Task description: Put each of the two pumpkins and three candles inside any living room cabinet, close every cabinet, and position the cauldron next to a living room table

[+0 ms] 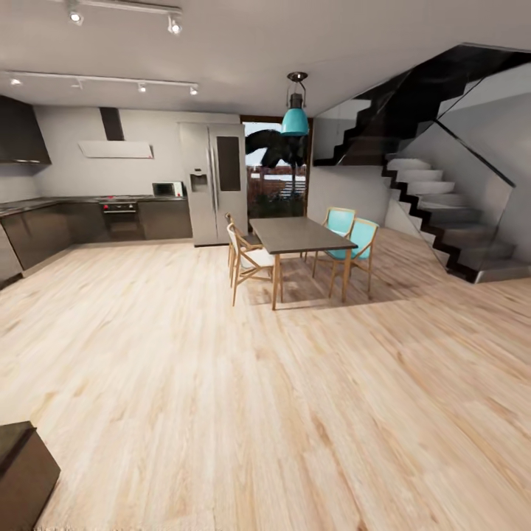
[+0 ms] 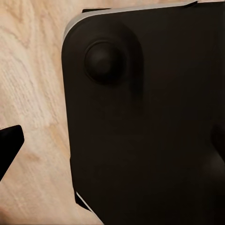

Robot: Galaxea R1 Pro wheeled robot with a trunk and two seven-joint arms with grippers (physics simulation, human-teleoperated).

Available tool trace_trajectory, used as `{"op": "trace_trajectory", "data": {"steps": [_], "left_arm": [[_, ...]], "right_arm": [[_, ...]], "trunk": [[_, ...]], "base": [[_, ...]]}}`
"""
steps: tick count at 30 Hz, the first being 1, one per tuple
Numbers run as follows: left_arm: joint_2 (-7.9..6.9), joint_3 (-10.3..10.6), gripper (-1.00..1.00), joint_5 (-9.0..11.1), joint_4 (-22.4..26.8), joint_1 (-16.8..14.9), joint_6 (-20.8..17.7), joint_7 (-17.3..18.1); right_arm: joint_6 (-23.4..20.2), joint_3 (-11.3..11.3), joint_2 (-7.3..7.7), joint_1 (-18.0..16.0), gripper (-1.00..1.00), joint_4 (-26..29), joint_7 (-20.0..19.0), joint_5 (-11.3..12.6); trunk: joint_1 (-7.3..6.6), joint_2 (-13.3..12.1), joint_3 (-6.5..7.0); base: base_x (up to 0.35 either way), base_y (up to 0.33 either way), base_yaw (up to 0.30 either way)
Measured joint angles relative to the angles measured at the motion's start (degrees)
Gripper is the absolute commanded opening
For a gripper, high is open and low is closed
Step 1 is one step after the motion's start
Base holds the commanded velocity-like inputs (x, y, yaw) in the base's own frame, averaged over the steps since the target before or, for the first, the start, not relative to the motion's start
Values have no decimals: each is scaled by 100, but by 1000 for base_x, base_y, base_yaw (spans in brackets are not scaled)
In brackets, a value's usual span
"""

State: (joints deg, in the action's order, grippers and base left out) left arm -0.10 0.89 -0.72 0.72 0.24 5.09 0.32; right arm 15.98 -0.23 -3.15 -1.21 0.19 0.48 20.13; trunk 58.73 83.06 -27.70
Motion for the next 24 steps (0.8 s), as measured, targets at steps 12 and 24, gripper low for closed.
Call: {"op": "trace_trajectory", "data": {"steps": [12, 24], "left_arm": [[2, 0, 100, -8, 0, 0, 0, 0], [6, -5, 100, -8, 0, 0, 0, 0]], "right_arm": [[-10, 28, -9, 0, 100, 1, 0, -77], [-8, 29, -9, 0, 100, 1, 0, -76]], "trunk": [[0, 0, 1], [1, 0, 1]], "base": [[0, 0, 271], [-16, 0, 277]]}}
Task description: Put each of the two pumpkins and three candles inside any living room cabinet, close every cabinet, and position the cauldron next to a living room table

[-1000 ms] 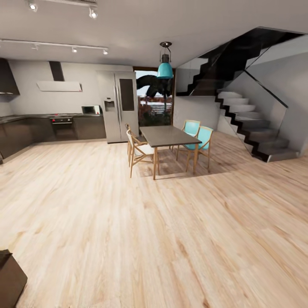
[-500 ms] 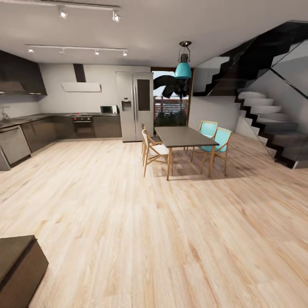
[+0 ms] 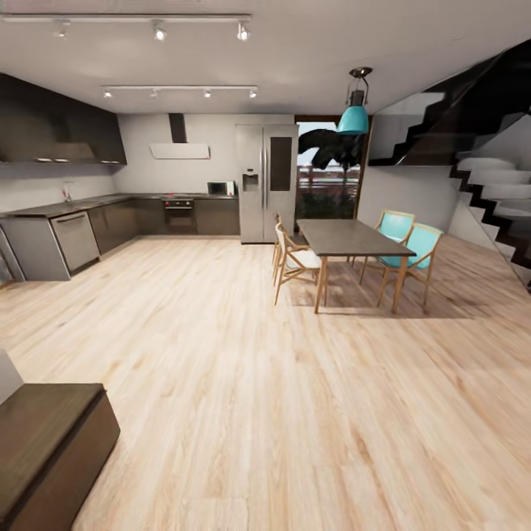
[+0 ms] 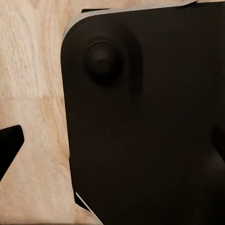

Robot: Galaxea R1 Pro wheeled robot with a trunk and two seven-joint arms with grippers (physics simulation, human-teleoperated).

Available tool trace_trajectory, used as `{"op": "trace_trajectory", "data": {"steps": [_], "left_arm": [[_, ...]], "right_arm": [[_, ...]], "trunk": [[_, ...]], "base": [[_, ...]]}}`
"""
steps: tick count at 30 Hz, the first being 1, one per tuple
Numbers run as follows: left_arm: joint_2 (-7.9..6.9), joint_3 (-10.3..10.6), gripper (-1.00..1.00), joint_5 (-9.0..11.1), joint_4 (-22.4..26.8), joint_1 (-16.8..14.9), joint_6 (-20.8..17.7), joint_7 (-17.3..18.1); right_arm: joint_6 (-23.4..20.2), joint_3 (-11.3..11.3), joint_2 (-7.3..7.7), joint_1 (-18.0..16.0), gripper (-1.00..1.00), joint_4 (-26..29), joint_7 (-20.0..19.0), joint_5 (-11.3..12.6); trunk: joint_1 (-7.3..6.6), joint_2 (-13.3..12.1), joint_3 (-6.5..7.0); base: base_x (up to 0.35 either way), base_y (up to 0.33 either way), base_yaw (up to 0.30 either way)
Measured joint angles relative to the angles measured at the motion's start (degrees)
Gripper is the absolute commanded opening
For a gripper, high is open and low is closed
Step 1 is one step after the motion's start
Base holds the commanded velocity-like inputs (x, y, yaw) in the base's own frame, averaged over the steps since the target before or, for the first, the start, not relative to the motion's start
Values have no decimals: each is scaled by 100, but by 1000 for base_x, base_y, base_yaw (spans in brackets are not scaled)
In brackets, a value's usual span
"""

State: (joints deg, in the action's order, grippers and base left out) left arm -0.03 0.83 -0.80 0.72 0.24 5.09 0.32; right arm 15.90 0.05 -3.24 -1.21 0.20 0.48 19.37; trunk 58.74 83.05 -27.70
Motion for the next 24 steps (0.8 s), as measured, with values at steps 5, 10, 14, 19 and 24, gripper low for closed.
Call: {"op": "trace_trajectory", "data": {"steps": [5, 10, 14, 19, 24], "left_arm": [[-4, -2, 100, 0, 0, 0, 0, 0], [-5, -2, 100, 3, 0, 0, 0, 0], [-5, -9, 100, 7, 0, 0, 0, 0], [-33, -53, 100, 48, 0, 0, -3, 0], [-59, -48, 100, 46, -3, 0, -4, 0]], "right_arm": [[-5, 0, 0, 0, 100, -6, 0, -11], [-8, 11, 0, 0, 100, -8, 0, -16], [-9, 18, 0, 0, 100, -9, 0, -23], [-9, 23, 0, 0, 100, -15, 0, -26], [-4, 24, 0, 0, 100, -19, 0, -26]], "trunk": [[0, 0, 0], [-1, 0, 0], [-1, 0, 0], [-1, 0, 0], [-1, 0, 0]], "base": [[-94, 0, 277], [-24, 0, 277], [-3, 0, 277], [0, 0, 277], [0, 0, 277]]}}
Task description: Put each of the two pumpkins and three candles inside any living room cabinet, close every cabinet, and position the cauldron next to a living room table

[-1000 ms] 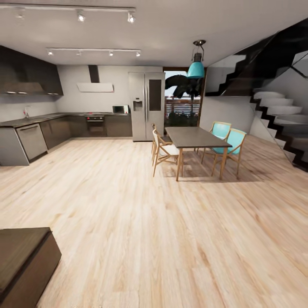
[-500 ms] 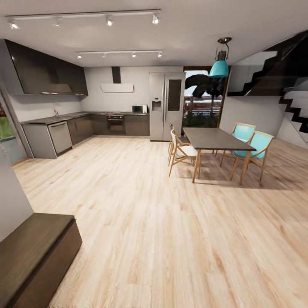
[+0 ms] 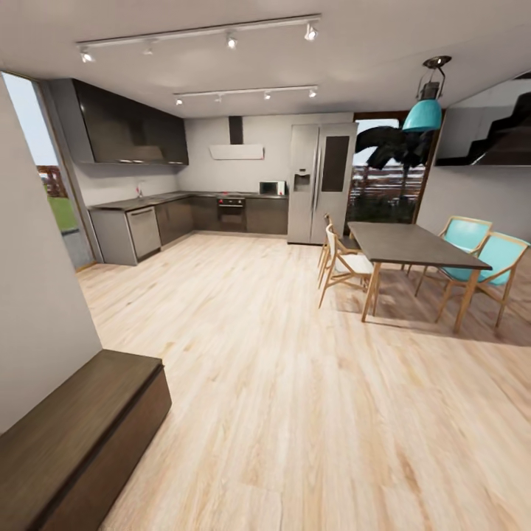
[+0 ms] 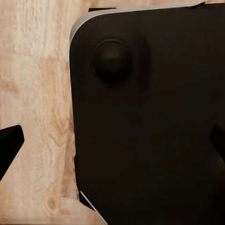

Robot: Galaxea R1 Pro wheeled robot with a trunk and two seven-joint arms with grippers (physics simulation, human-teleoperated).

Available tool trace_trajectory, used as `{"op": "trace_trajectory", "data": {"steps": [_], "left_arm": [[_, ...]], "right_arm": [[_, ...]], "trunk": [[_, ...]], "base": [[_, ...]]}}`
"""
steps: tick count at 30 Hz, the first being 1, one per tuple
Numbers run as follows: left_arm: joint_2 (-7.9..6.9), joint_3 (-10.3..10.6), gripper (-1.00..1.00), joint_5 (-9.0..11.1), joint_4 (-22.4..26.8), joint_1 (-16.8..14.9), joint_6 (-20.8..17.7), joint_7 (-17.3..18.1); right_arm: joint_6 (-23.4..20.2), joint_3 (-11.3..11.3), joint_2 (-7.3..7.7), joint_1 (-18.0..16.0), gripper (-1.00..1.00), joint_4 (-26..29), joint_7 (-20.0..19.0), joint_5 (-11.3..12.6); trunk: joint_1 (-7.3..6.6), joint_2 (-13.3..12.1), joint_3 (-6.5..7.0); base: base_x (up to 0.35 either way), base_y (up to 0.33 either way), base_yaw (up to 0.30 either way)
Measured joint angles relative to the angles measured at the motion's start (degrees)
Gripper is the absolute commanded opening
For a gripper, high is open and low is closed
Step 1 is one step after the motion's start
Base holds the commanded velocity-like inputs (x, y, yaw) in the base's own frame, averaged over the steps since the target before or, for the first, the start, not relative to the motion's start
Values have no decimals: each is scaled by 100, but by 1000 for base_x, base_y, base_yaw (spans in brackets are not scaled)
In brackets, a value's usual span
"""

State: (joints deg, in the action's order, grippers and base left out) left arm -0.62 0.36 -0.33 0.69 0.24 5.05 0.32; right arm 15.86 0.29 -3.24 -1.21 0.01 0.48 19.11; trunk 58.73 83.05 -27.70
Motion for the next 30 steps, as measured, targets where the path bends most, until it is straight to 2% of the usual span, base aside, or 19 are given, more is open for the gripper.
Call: {"op": "trace_trajectory", "data": {"steps": [30], "left_arm": [[-25, 21, 100, -22, 78, -6, 5, 0]], "right_arm": [[-5, 15, 2, 0, 100, 2, 0, -27]], "trunk": [[0, 0, 0]], "base": [[0, 0, 278]]}}
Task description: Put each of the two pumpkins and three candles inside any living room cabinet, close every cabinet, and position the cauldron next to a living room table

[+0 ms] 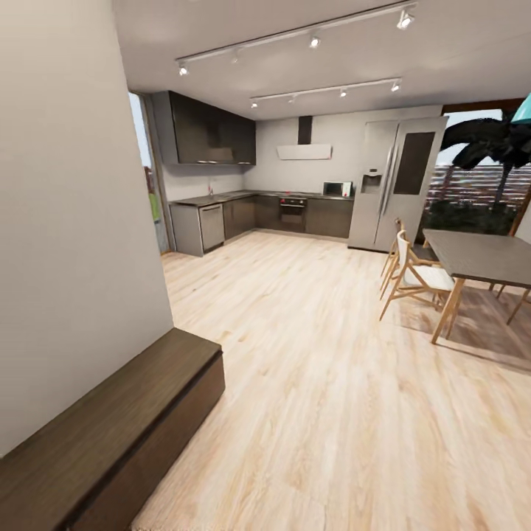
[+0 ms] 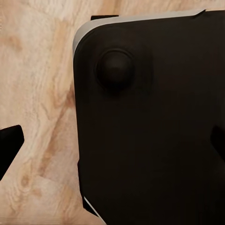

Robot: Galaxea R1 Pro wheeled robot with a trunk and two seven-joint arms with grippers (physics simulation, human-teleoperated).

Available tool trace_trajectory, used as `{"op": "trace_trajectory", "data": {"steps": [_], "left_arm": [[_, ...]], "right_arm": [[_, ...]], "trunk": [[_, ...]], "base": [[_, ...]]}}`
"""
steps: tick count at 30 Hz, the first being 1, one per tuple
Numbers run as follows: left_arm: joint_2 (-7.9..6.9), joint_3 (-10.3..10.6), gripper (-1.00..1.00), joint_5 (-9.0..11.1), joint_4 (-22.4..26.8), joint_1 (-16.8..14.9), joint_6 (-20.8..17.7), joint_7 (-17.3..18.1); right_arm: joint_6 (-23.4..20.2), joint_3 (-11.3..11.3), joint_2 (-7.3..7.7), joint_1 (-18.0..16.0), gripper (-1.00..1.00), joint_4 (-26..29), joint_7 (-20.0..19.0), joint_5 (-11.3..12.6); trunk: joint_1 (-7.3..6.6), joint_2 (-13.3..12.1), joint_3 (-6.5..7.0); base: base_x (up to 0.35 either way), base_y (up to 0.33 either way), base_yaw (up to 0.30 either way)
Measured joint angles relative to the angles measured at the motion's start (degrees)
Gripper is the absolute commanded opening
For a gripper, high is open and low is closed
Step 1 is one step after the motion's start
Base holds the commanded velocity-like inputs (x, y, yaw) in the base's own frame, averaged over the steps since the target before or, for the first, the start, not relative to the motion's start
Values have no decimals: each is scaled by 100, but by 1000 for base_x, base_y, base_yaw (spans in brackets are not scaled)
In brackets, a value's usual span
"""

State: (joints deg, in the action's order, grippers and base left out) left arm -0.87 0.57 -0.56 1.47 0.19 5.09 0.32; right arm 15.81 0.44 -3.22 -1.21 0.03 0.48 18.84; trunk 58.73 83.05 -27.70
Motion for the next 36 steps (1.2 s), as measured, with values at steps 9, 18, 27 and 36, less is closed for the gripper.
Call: {"op": "trace_trajectory", "data": {"steps": [9, 18, 27, 36], "left_arm": [[0, 0, 100, 0, 0, 2, 0, 0], [0, 0, 100, 0, 1, 2, 0, 0], [0, 0, 100, 0, 2, 2, 0, 0], [0, 0, 100, 0, 2, 3, 0, 0]], "right_arm": [[0, -3, -1, 0, 100, 3, 0, 1], [0, -7, -2, 0, 100, 9, 0, 1], [-1, -7, -2, 0, 100, 9, 1, 1], [-2, -7, -2, 0, 100, 9, 0, 0]], "trunk": [[0, 0, 0], [0, 0, 0], [0, 0, 0], [0, 0, 0]], "base": [[0, 0, 278], [0, 0, 278], [0, 0, 278], [0, 0, 278]]}}
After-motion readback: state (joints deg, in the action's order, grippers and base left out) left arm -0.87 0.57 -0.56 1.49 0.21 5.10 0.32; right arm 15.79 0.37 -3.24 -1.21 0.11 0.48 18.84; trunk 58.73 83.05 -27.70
